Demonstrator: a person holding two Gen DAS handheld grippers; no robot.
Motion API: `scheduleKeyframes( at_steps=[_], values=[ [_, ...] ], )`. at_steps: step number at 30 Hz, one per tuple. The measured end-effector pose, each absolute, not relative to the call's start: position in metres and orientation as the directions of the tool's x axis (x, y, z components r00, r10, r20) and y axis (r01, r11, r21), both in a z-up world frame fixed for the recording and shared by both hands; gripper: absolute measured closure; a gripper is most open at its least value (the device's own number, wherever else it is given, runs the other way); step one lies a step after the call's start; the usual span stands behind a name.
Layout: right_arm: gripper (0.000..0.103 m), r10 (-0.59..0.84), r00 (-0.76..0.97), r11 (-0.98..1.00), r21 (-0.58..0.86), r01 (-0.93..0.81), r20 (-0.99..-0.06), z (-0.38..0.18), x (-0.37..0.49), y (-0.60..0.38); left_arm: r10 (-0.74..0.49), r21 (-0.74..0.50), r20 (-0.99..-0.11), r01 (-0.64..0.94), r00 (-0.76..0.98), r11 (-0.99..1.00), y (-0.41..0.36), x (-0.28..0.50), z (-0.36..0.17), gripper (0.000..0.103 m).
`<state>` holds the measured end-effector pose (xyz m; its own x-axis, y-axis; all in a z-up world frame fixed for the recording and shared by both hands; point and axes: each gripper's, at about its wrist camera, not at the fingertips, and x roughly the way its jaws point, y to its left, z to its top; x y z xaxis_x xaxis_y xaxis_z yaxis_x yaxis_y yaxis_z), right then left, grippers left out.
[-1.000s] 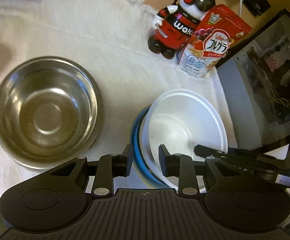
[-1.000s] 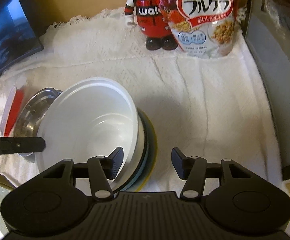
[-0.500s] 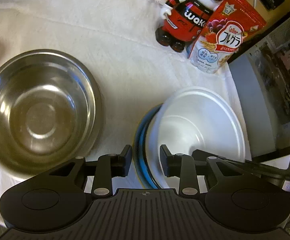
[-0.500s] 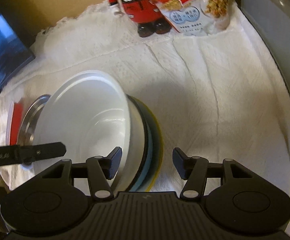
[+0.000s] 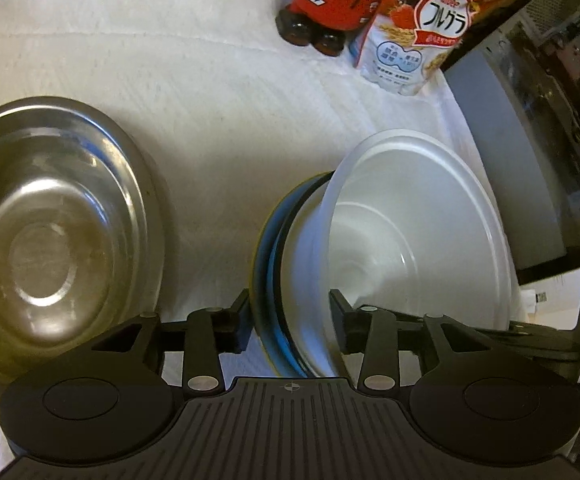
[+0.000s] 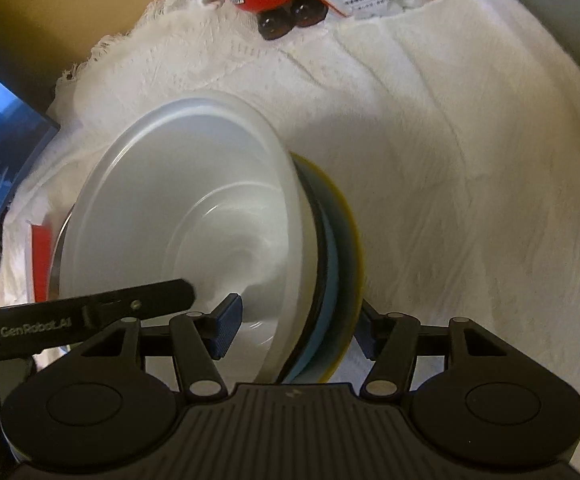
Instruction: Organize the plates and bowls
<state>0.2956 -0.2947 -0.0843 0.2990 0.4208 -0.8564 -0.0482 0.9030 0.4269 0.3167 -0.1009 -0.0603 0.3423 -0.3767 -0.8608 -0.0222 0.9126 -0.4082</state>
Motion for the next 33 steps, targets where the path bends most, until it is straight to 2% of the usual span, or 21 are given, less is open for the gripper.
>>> scheduleKeyframes(
  at_steps=[5,8,14,33],
  values=[
    [0.044,0.479,0.279,0.877,0.47,-0.105,-0.832,-0.089,0.31,-0.3,-0.323,-0.359,-0.874,-0.034,0.362,0.933,-0.11,0.319,-0.065,0.059],
    [0.044,0.526,0.239,0.85,0.504,-0.152,-0.816,-0.092,0.318,-0.306,-0.287,-0.341,-0.874,-0.073,0.392,0.937,-0.115,0.316,-0.065,0.055],
    [0.045,0.551,0.209,0.833,0.515,-0.205,-0.808,-0.091,0.325,-0.309,-0.24,-0.304,-0.876,-0.093,0.418,0.948,-0.122,0.317,-0.061,0.055],
    [0.045,0.545,0.271,0.829,0.462,-0.316,-0.793,-0.087,0.348,-0.335,-0.261,-0.352,-0.87,-0.156,0.419,0.923,-0.136,0.349,-0.063,0.057]
  ],
)
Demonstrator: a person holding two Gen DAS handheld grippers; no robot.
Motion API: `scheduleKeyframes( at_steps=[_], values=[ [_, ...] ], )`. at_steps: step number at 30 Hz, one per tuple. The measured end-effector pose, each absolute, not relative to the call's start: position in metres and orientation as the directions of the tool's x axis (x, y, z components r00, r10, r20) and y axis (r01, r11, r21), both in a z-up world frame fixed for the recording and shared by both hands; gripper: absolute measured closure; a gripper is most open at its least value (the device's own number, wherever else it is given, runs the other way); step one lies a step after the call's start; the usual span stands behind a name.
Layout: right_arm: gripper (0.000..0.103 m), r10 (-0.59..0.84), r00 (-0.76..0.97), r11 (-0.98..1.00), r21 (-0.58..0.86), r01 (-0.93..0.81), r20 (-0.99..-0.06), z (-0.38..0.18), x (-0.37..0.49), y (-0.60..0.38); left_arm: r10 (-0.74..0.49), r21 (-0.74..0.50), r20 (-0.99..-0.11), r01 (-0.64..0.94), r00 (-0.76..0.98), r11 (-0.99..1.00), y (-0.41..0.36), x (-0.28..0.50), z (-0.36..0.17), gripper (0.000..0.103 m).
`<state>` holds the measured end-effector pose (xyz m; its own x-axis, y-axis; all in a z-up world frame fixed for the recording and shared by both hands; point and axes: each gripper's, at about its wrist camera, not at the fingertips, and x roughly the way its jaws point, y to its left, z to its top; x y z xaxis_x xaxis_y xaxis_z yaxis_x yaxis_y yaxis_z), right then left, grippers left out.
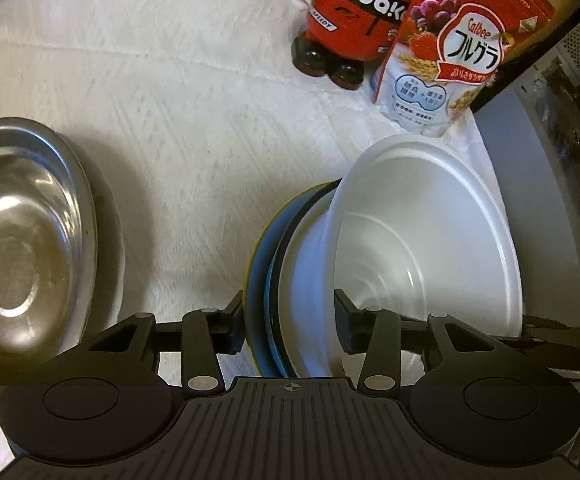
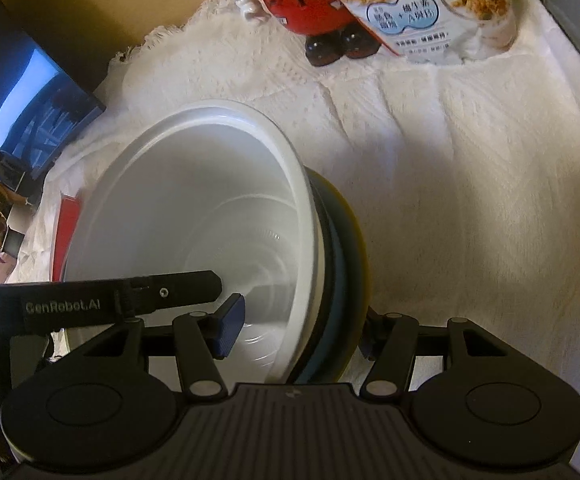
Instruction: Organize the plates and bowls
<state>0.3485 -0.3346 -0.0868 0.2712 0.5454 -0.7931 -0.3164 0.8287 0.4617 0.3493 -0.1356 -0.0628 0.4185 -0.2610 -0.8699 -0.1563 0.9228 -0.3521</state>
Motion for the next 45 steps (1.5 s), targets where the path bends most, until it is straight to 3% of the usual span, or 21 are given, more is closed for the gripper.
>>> scheduleKeyframes(
  at_steps=[6,12,24,30,36,43,45],
  values=[
    [0.045,0.51,0.414,0.854,0.384,-0.352,-0.754,-0.067,0.338,-0.344,-0.241,-0.329,-0.881,-0.162,0.408,0.93,-0.138,0.35,-0.062,0.056],
    [0.045,0.586,0.344,0.807,0.487,-0.334,-0.734,-0.082,0.351,-0.351,-0.212,-0.31,-0.888,-0.19,0.407,0.932,-0.14,0.35,-0.062,0.056],
    [0.044,0.585,0.315,0.8,0.469,-0.374,-0.747,-0.088,0.351,-0.342,-0.252,-0.343,-0.879,-0.169,0.405,0.924,-0.136,0.348,-0.063,0.057],
    [0.036,0.58,0.323,0.814,0.523,-0.251,-0.748,-0.089,0.348,-0.336,-0.264,-0.33,-0.891,-0.127,0.37,0.935,-0.131,0.343,-0.06,0.057],
    [0.036,0.631,0.25,0.775,0.587,-0.235,-0.734,-0.098,0.341,-0.324,-0.263,-0.327,-0.891,-0.122,0.37,0.937,-0.115,0.32,-0.052,0.057],
    [0.054,0.576,0.247,0.811,0.507,-0.292,-0.779,-0.096,0.335,-0.319,-0.244,-0.301,-0.891,-0.098,0.383,0.949,-0.117,0.321,-0.054,0.056],
    [0.054,0.571,0.227,0.812,0.503,-0.296,-0.789,-0.098,0.334,-0.316,-0.237,-0.293,-0.896,-0.099,0.376,0.951,-0.118,0.323,-0.057,0.049]
  ],
)
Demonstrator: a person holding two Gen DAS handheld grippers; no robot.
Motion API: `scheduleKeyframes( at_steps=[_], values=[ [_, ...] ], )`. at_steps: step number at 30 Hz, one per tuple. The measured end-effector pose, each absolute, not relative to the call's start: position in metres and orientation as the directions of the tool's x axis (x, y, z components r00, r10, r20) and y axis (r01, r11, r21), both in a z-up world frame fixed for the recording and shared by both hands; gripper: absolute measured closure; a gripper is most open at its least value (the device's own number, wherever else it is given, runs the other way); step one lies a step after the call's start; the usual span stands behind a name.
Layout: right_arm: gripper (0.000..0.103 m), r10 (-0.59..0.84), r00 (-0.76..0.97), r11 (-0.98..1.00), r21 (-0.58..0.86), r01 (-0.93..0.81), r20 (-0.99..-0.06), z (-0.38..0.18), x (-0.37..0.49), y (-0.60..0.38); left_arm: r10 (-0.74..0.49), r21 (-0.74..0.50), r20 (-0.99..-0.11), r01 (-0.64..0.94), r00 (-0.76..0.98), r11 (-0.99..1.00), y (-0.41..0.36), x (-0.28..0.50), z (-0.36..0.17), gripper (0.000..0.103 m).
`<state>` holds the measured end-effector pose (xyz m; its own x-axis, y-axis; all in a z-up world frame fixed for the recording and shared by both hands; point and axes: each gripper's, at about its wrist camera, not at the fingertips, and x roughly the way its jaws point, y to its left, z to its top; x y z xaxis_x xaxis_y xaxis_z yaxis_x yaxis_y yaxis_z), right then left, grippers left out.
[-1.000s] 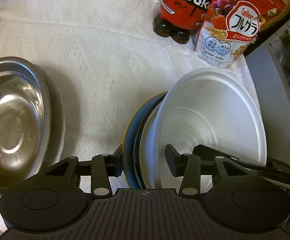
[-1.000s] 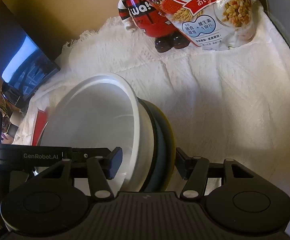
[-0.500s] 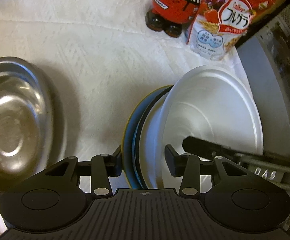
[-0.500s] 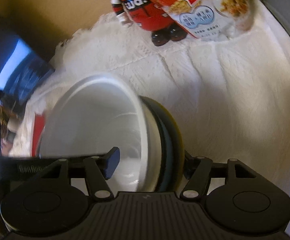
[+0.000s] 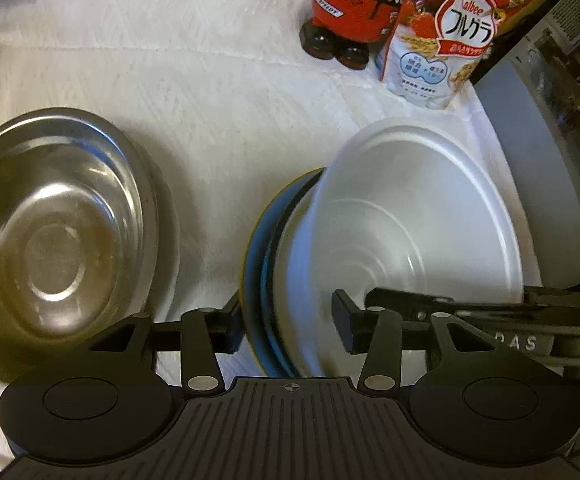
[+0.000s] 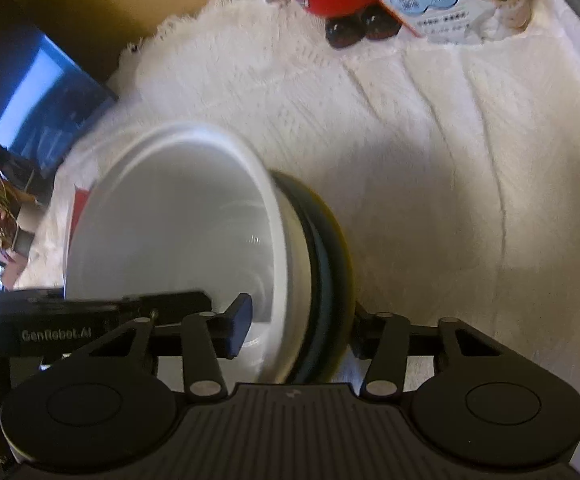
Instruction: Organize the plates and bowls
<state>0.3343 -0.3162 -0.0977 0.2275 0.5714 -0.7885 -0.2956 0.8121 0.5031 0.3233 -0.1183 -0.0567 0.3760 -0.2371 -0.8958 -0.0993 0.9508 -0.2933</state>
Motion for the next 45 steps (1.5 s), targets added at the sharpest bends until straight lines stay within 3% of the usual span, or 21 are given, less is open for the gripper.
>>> scheduleKeyframes(
  at_steps=[14,22,45],
  values=[
    [0.051,0.636,0.15,0.763,0.586,-0.272,-0.757,-0.107,0.347,-0.322,-0.252,-0.318,-0.893,-0.128,0.373,0.939,-0.121,0.328,-0.055,0.045],
    [0.049,0.673,0.109,0.729,0.631,-0.264,-0.732,-0.113,0.351,-0.326,-0.219,-0.271,-0.914,-0.112,0.342,0.956,-0.127,0.335,-0.056,0.045],
    [0.05,0.681,0.098,0.724,0.646,-0.242,-0.726,-0.115,0.35,-0.321,-0.22,-0.28,-0.928,-0.173,0.301,0.944,-0.119,0.339,-0.063,0.045]
  ],
)
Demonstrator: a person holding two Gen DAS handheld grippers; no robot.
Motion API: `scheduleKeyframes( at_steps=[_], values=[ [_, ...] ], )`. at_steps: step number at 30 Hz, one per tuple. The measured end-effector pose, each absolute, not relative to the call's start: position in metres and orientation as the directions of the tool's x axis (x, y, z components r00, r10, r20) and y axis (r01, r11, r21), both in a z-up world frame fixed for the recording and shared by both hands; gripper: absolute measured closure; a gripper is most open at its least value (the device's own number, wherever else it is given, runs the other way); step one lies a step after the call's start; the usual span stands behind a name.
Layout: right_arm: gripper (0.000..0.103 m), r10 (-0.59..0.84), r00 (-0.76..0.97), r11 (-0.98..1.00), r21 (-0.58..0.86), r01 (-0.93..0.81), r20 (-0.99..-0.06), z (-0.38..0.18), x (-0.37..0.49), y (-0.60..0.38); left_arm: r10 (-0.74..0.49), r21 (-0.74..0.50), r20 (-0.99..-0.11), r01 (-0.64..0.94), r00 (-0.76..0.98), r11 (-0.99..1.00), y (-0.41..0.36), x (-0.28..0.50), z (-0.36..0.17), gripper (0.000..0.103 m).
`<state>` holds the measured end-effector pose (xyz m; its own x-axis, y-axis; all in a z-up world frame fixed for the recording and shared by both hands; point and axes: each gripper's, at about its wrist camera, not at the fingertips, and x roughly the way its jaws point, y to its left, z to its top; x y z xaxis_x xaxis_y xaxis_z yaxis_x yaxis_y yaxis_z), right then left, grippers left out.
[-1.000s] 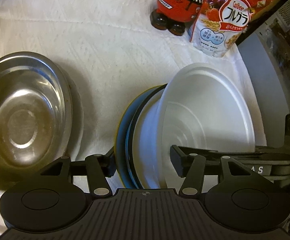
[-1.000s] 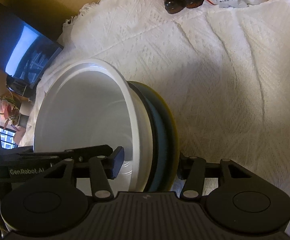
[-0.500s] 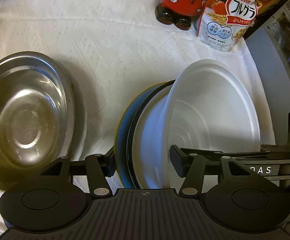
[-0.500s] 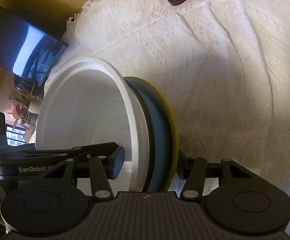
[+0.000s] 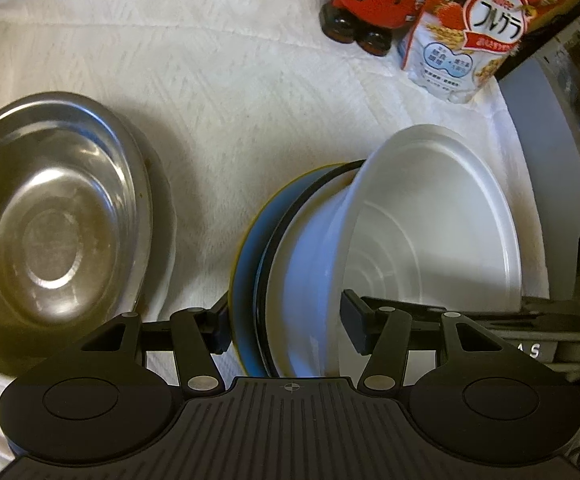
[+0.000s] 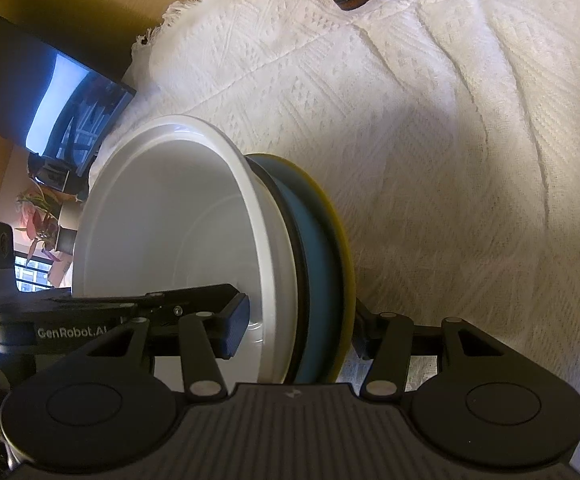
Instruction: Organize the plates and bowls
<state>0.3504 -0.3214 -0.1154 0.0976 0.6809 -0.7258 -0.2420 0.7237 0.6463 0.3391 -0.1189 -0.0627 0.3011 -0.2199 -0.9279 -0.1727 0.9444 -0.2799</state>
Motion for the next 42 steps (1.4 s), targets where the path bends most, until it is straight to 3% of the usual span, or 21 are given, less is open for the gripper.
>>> scheduleKeyframes(
  at_steps=[18,35,42],
  values=[
    [0.048,0.704,0.086,0.707,0.683,-0.183,-0.705,-0.12,0.35,-0.331,-0.247,-0.285,-0.929,-0.109,0.275,0.952,-0.124,0.347,-0.055,0.045],
    [0.047,0.641,0.107,0.762,0.615,-0.203,-0.76,-0.102,0.348,-0.316,-0.285,-0.323,-0.911,-0.086,0.299,0.943,-0.113,0.343,-0.052,0.045],
    [0.047,0.614,0.147,0.785,0.582,-0.213,-0.775,-0.077,0.344,-0.312,-0.319,-0.359,-0.88,-0.053,0.353,0.932,-0.103,0.34,-0.028,0.045]
  ],
)
